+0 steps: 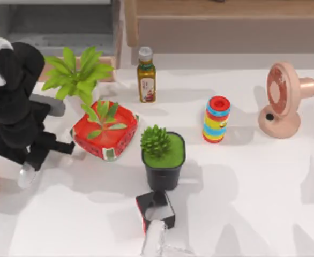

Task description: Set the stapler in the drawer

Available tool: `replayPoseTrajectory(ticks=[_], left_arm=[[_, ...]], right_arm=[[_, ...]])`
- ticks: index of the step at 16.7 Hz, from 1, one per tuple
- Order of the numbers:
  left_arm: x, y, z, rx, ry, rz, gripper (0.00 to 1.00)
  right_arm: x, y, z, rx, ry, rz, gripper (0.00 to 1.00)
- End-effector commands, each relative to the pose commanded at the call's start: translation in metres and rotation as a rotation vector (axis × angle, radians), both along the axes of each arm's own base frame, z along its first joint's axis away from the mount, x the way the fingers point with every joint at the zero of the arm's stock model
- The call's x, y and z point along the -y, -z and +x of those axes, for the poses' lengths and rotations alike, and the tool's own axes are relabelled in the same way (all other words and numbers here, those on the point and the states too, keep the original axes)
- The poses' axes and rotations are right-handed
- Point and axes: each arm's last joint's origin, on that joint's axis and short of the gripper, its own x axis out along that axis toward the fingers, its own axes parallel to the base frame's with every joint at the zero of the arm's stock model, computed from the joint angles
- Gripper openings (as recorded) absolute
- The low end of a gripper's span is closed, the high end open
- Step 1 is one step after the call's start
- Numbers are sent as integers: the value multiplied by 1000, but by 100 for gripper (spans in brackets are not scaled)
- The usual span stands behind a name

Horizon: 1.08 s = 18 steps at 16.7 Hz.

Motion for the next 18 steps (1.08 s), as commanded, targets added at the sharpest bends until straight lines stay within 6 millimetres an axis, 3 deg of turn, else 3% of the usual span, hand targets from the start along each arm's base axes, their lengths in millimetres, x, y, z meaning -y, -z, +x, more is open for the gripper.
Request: replayPoseTrajectory(ticks=[4,10,13,18], left_arm=[[2,-22,3,26,1,-6,0],[0,-25,5,34,3,-6,0],[-9,-60,16,109,11,-16,0],[-44,-142,50,301,-2,-20,0]], right_arm=[[0,0,0,0,0,0,100],[0,0,0,0,0,0,100],[0,0,0,0,0,0,100],[0,0,0,0,0,0,100]])
